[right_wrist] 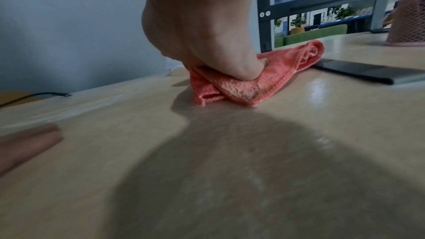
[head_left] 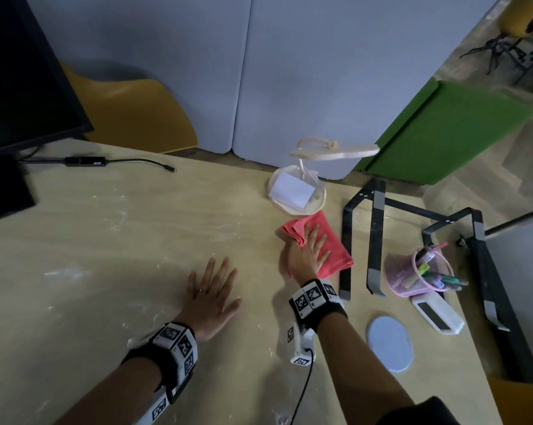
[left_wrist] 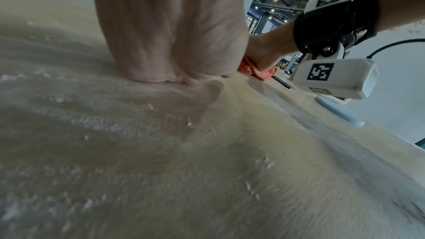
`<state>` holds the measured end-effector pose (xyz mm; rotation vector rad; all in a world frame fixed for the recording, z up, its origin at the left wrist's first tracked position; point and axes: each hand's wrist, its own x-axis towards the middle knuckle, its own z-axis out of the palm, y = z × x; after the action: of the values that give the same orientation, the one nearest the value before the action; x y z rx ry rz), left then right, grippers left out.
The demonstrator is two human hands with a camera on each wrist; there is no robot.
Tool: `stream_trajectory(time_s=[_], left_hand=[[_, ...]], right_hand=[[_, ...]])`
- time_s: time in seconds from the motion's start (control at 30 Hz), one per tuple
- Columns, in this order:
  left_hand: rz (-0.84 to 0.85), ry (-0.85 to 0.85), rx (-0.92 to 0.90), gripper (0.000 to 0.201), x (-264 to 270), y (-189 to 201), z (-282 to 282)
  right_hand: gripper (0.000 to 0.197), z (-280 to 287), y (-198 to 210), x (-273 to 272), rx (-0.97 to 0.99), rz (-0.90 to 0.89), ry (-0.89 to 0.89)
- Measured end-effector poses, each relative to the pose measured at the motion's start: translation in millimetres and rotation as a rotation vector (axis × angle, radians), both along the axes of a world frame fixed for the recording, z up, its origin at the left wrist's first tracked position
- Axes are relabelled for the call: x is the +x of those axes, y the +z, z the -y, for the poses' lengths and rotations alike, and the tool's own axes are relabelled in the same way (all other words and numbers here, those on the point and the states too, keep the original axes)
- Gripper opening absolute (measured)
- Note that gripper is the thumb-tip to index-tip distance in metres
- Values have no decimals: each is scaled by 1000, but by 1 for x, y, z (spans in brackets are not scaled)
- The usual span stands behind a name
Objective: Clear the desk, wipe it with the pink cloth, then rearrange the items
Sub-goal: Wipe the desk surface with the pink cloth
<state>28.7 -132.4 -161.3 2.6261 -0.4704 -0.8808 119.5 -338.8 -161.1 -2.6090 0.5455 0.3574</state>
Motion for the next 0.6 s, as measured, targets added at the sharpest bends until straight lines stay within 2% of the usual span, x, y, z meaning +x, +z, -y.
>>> stream_trajectory(time_s=[0.23,0.4,0.5,0.6], left_hand=[[8,4,4,87,0,-3,-1],[9,10,0,98,0,-3,-1],[9,12,6,102,0,-1,0],[1,15,18,104,1,0,-1]], right_hand=[[59,-29,-5,-20,-30,42,218],[50,-24,4,-49,108,83,398],[44,-10,15,-66,344,41,280],[31,6,40,-80,827,80,-158]])
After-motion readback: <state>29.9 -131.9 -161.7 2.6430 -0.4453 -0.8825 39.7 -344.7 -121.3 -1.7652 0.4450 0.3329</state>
